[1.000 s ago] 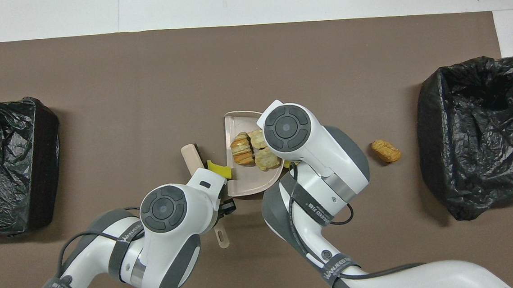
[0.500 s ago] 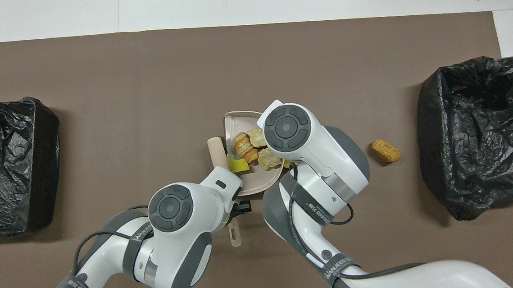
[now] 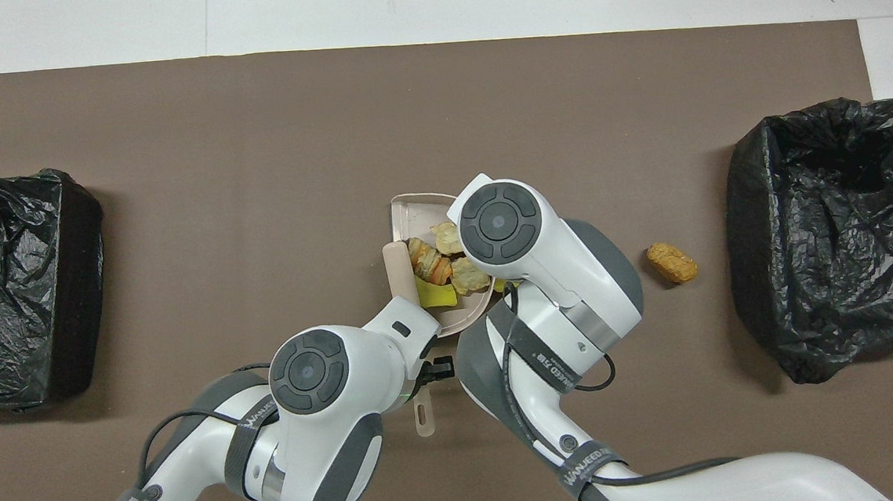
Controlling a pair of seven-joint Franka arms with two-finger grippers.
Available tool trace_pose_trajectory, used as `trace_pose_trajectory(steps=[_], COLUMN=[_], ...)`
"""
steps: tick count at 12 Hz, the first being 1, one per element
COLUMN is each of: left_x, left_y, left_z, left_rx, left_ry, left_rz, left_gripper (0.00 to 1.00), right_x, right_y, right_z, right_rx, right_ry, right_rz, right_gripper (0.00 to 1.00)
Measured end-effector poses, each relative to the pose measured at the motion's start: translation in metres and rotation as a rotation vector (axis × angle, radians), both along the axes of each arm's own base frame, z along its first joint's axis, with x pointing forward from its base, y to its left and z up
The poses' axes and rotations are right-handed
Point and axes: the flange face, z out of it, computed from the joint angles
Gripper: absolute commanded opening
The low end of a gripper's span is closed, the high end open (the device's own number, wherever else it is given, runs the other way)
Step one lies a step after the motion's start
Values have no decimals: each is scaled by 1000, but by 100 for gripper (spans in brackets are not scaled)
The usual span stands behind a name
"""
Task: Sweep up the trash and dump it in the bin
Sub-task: 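Brush the remaining pieces into the dustpan held by the right gripper, then carry the loaded dustpan with the right gripper over the nearer bin and tip it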
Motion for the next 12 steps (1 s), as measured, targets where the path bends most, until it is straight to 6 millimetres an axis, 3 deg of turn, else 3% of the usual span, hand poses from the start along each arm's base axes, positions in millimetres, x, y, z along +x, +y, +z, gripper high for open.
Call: trace_pose_trajectory(steps=[5,8,12], left_x=[-1,-5,2], left_y=[7,10,17], left_z=[21,19,43], left_rx=[109,149,290], left_ry=[53,81,77], left_rz=[23,12,29], left_gripper=[0,0,0], right_x=[0,2,17], right_y=[0,-2,-23], right_z=[0,3,21], right_rx=[1,25,130], right_ry=[-3,7,17], right_rz=[-12,0,41], right_gripper=[0,0,0])
